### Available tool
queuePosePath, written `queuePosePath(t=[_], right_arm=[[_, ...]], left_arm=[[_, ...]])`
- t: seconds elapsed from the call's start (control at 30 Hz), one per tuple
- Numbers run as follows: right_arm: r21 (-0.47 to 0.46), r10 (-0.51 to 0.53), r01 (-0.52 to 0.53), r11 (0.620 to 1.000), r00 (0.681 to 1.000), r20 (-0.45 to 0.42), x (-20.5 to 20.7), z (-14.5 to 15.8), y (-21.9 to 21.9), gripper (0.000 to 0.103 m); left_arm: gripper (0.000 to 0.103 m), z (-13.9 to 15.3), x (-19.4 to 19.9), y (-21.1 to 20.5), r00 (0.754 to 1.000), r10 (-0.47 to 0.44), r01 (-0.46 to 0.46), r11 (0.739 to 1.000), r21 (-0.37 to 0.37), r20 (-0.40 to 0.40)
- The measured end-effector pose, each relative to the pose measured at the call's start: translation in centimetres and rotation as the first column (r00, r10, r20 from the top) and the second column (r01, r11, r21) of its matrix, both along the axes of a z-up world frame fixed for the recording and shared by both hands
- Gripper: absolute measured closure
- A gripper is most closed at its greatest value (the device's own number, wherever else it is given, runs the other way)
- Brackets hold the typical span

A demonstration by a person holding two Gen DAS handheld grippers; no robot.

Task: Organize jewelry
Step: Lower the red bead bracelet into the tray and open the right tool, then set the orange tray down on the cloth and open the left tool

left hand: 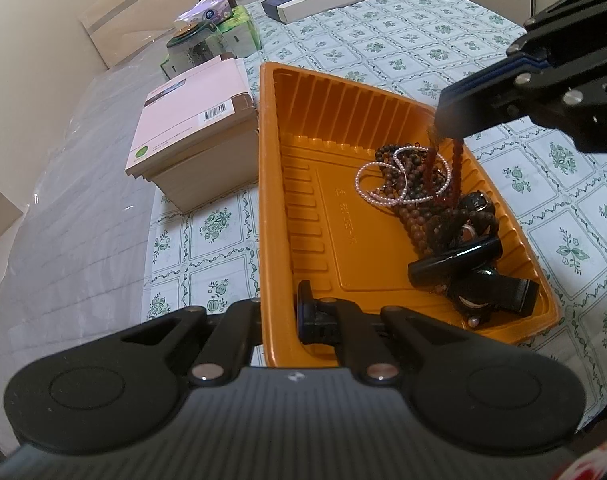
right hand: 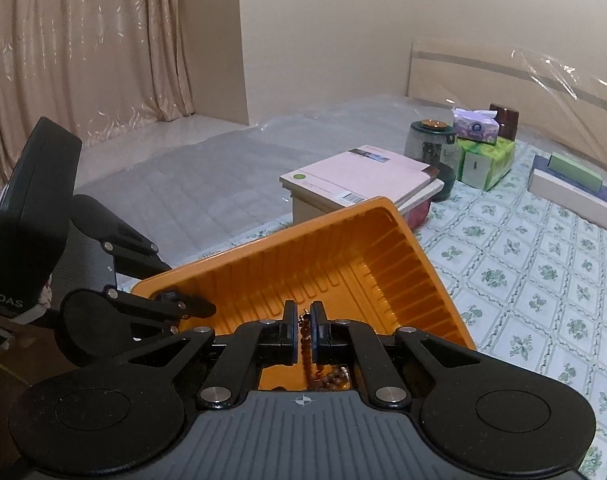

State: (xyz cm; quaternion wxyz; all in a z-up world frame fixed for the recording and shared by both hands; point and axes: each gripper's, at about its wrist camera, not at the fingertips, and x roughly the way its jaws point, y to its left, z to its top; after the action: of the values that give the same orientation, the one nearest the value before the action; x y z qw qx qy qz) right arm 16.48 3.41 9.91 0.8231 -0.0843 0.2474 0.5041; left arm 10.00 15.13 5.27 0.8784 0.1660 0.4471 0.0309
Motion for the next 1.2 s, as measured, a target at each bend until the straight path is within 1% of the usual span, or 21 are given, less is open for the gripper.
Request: queuePosePath(t=[0.07,0.13,0.17,0.2,0.23,0.4,0.53,0.67,0.87,1.0,1.07,1.2], right_arm=[[0.019,0.005,-0.005,1.0,1.0,-0.011,0.2,0.1,-0.3,0.096],[0.026,-0.015,0.016,1.0,1.0,-0.016,0.4,0.2,-0.5,0.086],[0.033,-0.034,0.034,0.999,0.999,-0.012,0.5,0.3,-0.9,0.069],[0.041,-0.048,0.048,0.998,0.999,-0.013,0.6,0.4,-1.2,0.055],[0.053,-0.061,0.062,0.997,0.998,-0.018,0.7,0.4,-1.6,0.053],[0.087,-0.119,0.124,0.988,0.991,-0.063,1.0,0.4,-3.6,0.052],[0.082,-0.148,0.155,0.985,0.985,-0.088,0.6,-0.3,-4.8,0.052],[0.085,-0.185,0.197,0.977,0.974,-0.134,0.2,-1.2,-6.3,0.052],[0.102,-0.263,0.293,0.951,0.936,-0.234,-0.2,-2.8,-9.0,0.052],[0.088,-0.309,0.342,0.935,0.913,-0.267,-0.6,-3.6,-10.3,0.052],[0.087,-0.329,0.365,0.927,0.902,-0.281,-0.8,-3.9,-11.2,0.052],[0.093,-0.365,0.41,0.907,0.878,-0.311,-1.2,-4.1,-12.5,0.052]], left_arm=[[0.1,0.0,0.0,0.0,1.0,0.001,-0.001,1.0,-0.001,-0.001],[0.1,0.0,0.0,0.0,1.0,0.002,-0.002,1.0,-0.001,-0.001],[0.1,0.0,0.0,0.0,1.0,0.002,-0.002,1.0,-0.001,-0.001],[0.1,0.0,0.0,0.1,1.0,0.002,-0.002,1.0,-0.001,-0.001],[0.1,0.0,-0.1,0.1,1.0,0.002,-0.002,1.0,-0.002,0.0],[0.1,-0.1,-0.1,0.1,1.0,0.006,-0.006,1.0,-0.005,-0.001],[0.1,-0.1,-0.1,0.3,1.0,0.008,-0.008,1.0,-0.012,-0.001],[0.1,-0.1,-0.1,0.3,1.0,0.011,-0.011,1.0,-0.015,-0.002],[0.1,-0.2,0.0,0.5,1.0,0.012,-0.012,1.0,-0.018,-0.003],[0.1,-0.4,0.0,0.7,1.0,0.017,-0.018,0.999,-0.031,-0.004],[0.1,-0.4,-0.1,1.0,1.0,0.024,-0.024,0.999,-0.046,-0.002],[0.1,-0.8,-0.2,2.0,0.999,0.048,-0.048,0.994,-0.1,-0.003]])
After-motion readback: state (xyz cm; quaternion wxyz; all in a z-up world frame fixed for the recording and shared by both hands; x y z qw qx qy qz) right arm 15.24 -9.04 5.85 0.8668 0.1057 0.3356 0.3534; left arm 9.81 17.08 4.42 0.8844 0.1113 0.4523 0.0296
